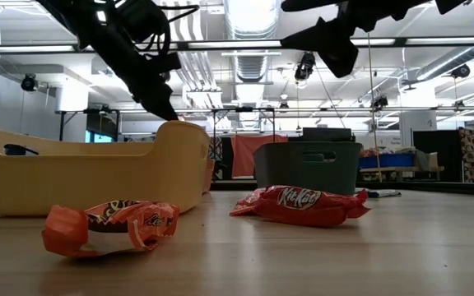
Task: Organize candy in baskets
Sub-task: Put the orange chocolate into the yellow bin
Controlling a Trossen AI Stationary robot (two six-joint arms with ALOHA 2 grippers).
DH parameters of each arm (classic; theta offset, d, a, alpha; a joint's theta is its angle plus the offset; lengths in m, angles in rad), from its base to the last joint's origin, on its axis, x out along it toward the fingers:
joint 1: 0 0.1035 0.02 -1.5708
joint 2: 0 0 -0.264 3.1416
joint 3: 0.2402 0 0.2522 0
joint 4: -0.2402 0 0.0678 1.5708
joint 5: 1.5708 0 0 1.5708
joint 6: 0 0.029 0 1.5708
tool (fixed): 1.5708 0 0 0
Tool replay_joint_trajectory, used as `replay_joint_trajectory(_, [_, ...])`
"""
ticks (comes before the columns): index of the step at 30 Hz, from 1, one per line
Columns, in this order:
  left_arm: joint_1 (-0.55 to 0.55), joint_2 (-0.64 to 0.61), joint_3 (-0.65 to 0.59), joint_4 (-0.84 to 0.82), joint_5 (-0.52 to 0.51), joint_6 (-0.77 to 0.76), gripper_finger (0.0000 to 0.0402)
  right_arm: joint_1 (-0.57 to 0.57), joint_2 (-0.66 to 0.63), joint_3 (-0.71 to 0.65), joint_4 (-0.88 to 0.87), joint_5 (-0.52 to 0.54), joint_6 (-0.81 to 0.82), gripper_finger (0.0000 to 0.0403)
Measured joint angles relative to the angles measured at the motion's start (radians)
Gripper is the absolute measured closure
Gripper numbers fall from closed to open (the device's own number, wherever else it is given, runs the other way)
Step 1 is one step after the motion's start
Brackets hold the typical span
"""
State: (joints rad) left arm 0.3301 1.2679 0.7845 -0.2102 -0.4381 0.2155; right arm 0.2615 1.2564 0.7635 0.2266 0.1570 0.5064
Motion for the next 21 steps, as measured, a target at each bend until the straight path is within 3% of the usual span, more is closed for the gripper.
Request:
replay_joint_trajectory(10, [-0.076, -0.064, 0.020, -0.008, 0.001, -0.104, 0.0274, 0.005, 0.002, -0.001, -0.184, -0.039, 0.273, 0.0193])
replay_joint_trajectory(15, [-0.197, -0.116, 0.023, 0.008, 0.008, -0.147, 0.0274, 0.031, 0.003, 0.018, -0.275, -0.062, 0.367, 0.0193])
replay_joint_trajectory(21, [-0.386, -0.159, 0.021, 0.040, 0.015, -0.209, 0.0274, 0.082, 0.009, 0.103, -0.518, -0.061, 0.462, 0.0193])
